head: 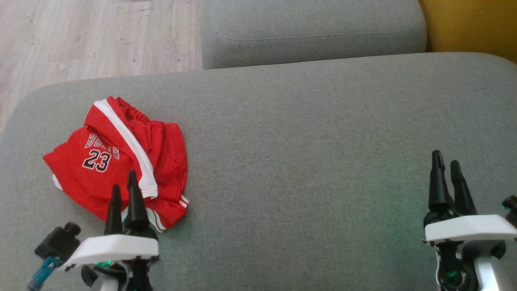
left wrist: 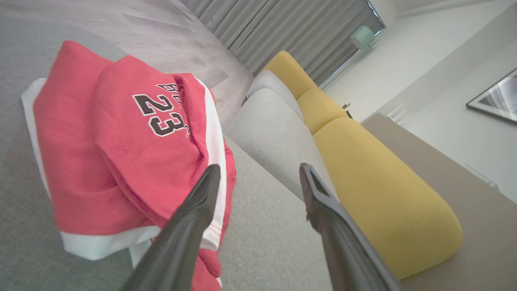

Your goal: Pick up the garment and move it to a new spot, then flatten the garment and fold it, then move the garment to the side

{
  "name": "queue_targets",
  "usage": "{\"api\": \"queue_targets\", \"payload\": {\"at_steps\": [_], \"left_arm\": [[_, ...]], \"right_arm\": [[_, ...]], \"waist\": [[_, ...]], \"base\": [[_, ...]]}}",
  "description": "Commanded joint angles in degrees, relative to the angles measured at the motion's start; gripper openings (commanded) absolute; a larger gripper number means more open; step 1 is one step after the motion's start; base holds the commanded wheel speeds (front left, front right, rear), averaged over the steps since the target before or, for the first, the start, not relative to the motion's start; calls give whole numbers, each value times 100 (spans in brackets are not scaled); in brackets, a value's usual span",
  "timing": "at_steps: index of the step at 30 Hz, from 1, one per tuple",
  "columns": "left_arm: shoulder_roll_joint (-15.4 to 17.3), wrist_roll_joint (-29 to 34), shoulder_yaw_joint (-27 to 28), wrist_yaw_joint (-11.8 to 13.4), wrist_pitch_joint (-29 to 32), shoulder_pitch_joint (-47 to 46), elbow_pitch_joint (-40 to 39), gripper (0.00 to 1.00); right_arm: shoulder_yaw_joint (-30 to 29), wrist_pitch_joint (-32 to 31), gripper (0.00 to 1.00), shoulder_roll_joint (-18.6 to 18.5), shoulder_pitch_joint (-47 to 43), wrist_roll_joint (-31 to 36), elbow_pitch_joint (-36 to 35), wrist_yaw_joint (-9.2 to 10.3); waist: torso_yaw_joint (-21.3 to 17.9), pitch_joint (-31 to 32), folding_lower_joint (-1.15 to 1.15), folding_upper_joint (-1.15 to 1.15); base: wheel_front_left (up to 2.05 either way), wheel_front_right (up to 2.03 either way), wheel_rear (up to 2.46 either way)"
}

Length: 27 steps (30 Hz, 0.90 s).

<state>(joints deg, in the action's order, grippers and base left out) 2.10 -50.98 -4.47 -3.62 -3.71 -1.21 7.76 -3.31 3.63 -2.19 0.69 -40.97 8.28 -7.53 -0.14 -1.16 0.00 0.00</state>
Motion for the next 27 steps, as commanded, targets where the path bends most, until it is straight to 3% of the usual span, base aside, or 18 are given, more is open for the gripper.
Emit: {"api": "queue_targets", "payload": {"at_steps": [1, 14, 27], "left_arm": [[50, 244, 28, -46, -75, -298, -228, 100], [324, 1805, -616, 211, -293, -448, -60, 100], [601, 2886, -1330, 573, -512, -723, 228, 100]], "right_arm": [[105, 77, 100, -44, 296, 216, -269, 2], [269, 296, 100, -49, 289, 1390, -418, 3], [349, 516, 100, -54, 263, 2426, -566, 3]], "waist": [[-3, 1, 0, 0], [-30, 25, 0, 0], [-4, -6, 0, 0]], "base": [[0, 0, 0], [0, 0, 0], [0, 0, 0]]}}
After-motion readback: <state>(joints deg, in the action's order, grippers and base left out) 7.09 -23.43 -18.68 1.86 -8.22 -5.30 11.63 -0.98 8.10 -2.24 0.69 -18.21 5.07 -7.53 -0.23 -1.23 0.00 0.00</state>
